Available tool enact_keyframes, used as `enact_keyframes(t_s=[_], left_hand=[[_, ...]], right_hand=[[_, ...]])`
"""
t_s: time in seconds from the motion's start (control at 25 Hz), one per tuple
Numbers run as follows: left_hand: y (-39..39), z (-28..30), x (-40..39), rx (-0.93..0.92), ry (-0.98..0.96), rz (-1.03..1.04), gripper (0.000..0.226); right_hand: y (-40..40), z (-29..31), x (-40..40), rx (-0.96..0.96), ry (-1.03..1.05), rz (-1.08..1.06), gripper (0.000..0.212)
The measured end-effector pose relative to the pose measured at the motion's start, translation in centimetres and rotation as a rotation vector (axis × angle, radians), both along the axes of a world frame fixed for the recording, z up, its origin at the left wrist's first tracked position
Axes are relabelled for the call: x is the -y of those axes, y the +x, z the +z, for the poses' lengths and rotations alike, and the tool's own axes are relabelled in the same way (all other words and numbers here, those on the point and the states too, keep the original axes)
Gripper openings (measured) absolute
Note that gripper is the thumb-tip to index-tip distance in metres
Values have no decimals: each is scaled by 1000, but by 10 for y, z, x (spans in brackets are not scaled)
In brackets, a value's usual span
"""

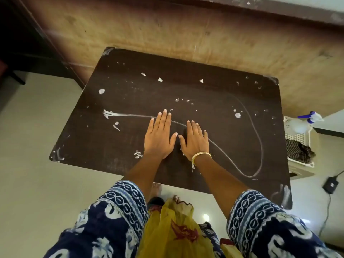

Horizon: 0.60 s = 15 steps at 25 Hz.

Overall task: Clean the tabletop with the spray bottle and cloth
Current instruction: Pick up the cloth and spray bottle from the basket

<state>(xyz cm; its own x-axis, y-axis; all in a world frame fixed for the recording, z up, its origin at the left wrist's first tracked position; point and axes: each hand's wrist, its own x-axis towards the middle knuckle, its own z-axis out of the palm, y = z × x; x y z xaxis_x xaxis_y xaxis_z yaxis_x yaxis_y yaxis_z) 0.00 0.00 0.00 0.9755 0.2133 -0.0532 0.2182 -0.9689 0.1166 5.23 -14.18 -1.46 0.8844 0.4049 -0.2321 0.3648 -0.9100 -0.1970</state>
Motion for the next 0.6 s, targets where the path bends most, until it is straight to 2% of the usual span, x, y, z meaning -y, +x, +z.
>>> enact_keyframes(t_s=[0.28, 0.6], left_hand=[[5, -13, -11, -63, 7, -30, 72], [16, -24, -17, -100, -12, 51, 72]], right_hand=[[12, -11, 0, 11, -45, -51, 68], [24, -16, 2, 2, -53, -84, 67]])
